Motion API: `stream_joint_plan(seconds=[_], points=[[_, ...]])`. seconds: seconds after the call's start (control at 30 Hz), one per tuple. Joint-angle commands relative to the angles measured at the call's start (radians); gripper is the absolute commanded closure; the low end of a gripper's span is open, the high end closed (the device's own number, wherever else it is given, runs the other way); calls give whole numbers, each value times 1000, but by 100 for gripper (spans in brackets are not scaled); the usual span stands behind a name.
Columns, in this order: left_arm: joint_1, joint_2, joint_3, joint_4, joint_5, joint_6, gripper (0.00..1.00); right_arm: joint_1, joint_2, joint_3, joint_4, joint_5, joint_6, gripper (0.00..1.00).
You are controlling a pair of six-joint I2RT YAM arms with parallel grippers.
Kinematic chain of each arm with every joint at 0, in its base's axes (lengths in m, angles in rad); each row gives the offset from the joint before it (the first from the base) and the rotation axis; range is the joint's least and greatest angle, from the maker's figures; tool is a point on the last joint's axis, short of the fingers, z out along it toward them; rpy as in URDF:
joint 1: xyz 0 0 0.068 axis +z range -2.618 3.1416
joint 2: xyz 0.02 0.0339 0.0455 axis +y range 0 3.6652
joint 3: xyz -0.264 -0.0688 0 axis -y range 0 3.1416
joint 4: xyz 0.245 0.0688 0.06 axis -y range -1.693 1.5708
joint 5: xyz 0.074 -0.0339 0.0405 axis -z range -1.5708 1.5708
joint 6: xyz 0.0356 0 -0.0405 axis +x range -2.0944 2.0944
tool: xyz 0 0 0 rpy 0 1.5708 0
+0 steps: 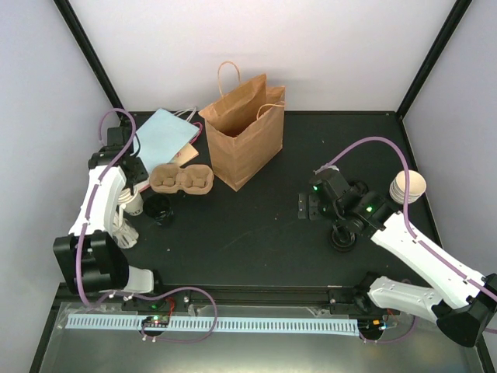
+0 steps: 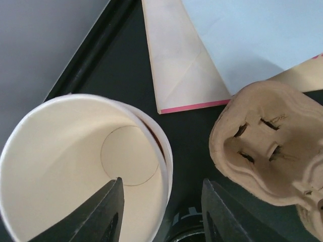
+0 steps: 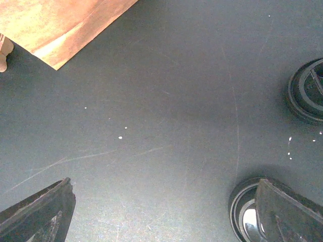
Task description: Pack the takeout coffee
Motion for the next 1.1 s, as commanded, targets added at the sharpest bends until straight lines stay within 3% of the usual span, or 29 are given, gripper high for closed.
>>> stream_joint_plan(seconds=[0.0,0.1,0.3,1.07], points=[[17,47,63,-10,43,-26,62,-6,-18,3,-7,0,-2,0],[18,59,77,-23,34,-33,77,-6,-19,3,-7,4,-2,0],[17,43,82,-24,5,-40,98,-6,-28,-4,-13,7,0,0],[-7,-9,232,-181,-42,-77,99,-6,-112,-32,-50,10,42,0]])
